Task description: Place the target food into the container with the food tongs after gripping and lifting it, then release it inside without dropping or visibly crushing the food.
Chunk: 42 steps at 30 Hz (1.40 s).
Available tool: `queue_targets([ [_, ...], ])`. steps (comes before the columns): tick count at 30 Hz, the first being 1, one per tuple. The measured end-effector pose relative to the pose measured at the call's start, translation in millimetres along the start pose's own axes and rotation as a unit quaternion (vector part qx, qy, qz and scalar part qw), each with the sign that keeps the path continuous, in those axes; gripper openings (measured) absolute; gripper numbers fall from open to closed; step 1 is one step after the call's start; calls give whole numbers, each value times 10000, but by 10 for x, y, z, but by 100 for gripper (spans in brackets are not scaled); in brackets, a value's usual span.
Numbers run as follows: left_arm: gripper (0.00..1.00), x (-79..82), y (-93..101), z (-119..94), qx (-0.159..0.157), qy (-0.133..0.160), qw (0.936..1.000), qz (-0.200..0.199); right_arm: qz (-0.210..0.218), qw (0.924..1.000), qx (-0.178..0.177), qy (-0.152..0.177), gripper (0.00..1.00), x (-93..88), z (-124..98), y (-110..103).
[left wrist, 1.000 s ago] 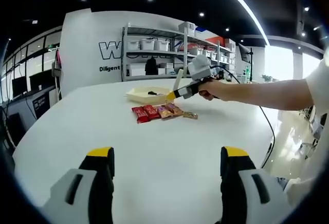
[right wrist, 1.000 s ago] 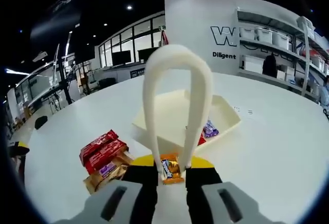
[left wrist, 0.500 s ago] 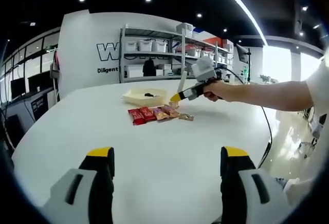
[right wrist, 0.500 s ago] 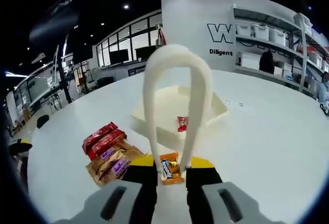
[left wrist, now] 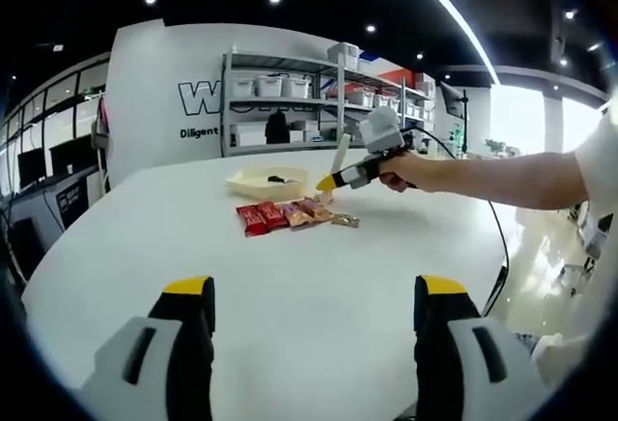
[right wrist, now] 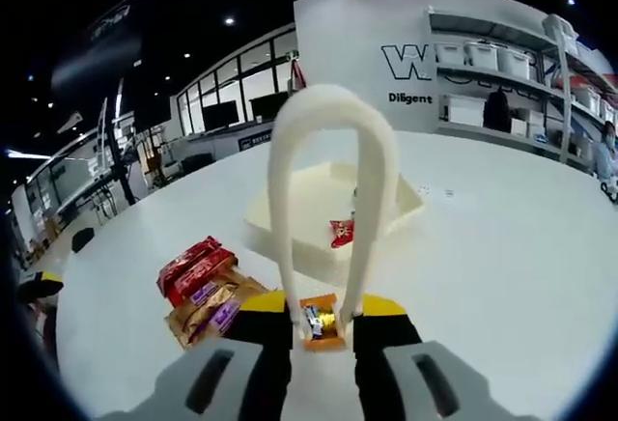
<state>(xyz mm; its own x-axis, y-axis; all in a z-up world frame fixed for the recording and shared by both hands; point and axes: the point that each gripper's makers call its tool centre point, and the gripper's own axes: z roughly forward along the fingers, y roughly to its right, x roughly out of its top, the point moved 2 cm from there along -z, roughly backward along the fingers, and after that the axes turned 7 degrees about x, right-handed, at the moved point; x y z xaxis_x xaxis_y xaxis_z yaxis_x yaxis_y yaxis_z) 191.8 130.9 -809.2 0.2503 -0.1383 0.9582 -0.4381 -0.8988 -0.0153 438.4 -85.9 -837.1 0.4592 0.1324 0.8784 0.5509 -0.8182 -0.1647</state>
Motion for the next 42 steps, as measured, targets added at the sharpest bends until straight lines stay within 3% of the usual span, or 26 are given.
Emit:
queue_targets([
  [33,83,8,-21,-63,40,40,10000,5,-70,9998,-86,-149,12,-19,-43,10],
  [42,83,-1,6,-41,-17,52,10000,-24,-196,9998,-103,19,12,198,-239,-26],
])
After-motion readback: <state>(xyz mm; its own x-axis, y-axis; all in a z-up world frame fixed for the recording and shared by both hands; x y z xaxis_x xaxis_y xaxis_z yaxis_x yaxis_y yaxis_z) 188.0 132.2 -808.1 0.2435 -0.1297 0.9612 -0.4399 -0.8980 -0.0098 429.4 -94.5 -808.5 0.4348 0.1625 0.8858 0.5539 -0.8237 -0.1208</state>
